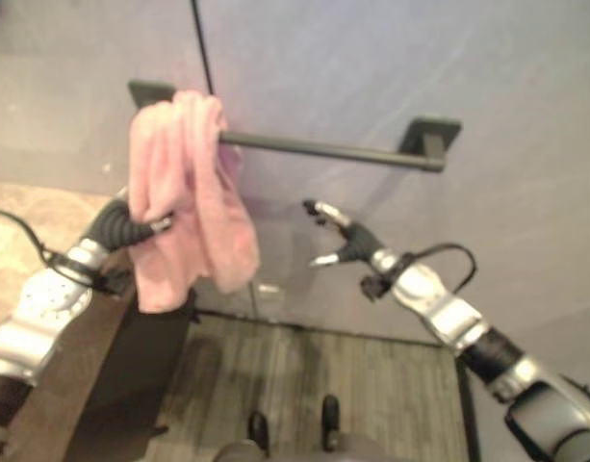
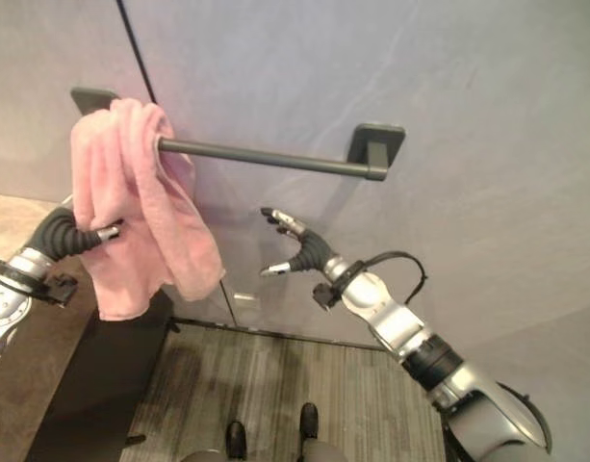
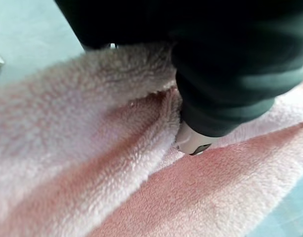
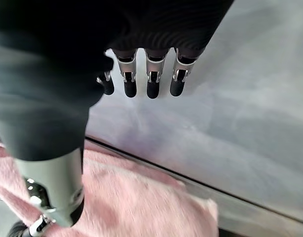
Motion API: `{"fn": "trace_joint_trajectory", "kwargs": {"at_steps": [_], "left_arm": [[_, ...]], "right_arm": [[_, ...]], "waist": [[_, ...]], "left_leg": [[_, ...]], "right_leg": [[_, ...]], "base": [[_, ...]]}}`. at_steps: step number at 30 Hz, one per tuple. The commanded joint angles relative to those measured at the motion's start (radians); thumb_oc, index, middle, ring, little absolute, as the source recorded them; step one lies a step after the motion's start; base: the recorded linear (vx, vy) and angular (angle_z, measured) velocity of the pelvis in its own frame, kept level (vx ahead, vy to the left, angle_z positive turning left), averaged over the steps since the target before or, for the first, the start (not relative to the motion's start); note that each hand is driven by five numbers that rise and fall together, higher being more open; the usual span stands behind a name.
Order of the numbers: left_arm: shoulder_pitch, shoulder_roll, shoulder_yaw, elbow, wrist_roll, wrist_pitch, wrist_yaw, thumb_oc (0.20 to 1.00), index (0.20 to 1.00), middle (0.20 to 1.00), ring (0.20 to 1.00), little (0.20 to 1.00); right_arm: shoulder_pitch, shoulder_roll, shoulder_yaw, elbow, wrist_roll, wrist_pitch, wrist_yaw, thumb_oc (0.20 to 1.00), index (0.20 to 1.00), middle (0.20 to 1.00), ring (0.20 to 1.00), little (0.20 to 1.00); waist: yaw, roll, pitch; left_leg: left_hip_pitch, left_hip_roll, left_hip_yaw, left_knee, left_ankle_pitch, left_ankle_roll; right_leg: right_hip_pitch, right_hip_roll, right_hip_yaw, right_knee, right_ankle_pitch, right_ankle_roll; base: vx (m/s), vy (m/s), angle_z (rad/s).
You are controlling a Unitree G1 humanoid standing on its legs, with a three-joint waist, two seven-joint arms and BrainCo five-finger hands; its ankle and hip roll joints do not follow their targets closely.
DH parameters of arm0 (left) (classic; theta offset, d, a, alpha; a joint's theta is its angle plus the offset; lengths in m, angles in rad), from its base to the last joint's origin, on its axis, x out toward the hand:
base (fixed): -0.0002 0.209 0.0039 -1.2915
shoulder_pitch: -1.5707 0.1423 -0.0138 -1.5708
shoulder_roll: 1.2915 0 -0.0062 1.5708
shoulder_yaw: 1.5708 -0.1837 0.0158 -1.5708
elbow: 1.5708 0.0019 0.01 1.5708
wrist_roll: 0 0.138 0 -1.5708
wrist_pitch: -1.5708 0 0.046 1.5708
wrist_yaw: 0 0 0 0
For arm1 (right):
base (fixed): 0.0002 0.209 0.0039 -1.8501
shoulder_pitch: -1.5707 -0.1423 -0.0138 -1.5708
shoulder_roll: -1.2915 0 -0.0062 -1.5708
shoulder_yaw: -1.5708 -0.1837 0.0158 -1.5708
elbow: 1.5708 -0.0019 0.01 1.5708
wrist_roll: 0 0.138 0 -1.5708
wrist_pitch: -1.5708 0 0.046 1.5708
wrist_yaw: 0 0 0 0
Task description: Put brush and paste in cup on sink, flatten towel.
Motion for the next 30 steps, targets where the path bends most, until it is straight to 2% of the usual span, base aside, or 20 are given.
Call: {"fn": "trace_joint_trajectory", "kwargs": {"at_steps": [1,13,23,30], "left_arm": [[-0.094,0.048,0.024,-0.016,-0.038,-0.030,0.046,0.200,0.200,0.200,0.200,0.200],[-0.134,0.016,0.001,-0.024,-0.049,-0.028,0.069,0.200,0.200,0.200,0.200,0.200],[-0.132,-0.004,-0.010,-0.073,-0.074,-0.029,0.058,0.200,0.200,0.200,0.200,0.200],[-0.129,-0.008,-0.022,-0.098,-0.089,-0.026,0.056,0.200,0.200,0.200,0.200,0.200]], "right_arm": [[-0.112,0.044,0.008,0.023,-0.007,-0.020,-0.037,1.000,1.000,1.000,1.000,1.000],[-0.227,0.115,0.054,0.116,-0.005,0.013,-0.058,1.000,1.000,1.000,1.000,1.000],[-0.289,0.130,0.076,0.183,0.011,0.023,-0.064,1.000,1.000,1.000,1.000,1.000],[-0.322,0.182,0.088,0.261,0.059,0.026,-0.072,1.000,1.000,1.000,1.000,1.000]], "waist": [[0.016,0.002,0.009],[0.036,-0.018,0.022],[0.043,-0.018,0.023],[0.055,-0.015,0.024]], "left_leg": [[-0.047,-0.021,-0.020,0.012,-0.060,0.047],[-0.083,-0.023,-0.036,0.012,-0.047,0.048],[-0.092,-0.029,-0.055,0.012,-0.045,0.048],[-0.084,-0.031,-0.078,0.012,-0.045,0.047]], "right_leg": [[0.060,-0.034,-0.020,-0.001,-0.068,0.051],[0.034,-0.035,-0.026,-0.001,-0.057,0.046],[0.038,-0.042,-0.045,-0.001,-0.058,0.043],[0.048,-0.046,-0.065,0.029,-0.078,0.037]], "base": [[-0.02,0.018,0.06],[-0.01,0.006,0.02],[0.00,0.010,0.06],[0.00,-0.008,0.15]]}}
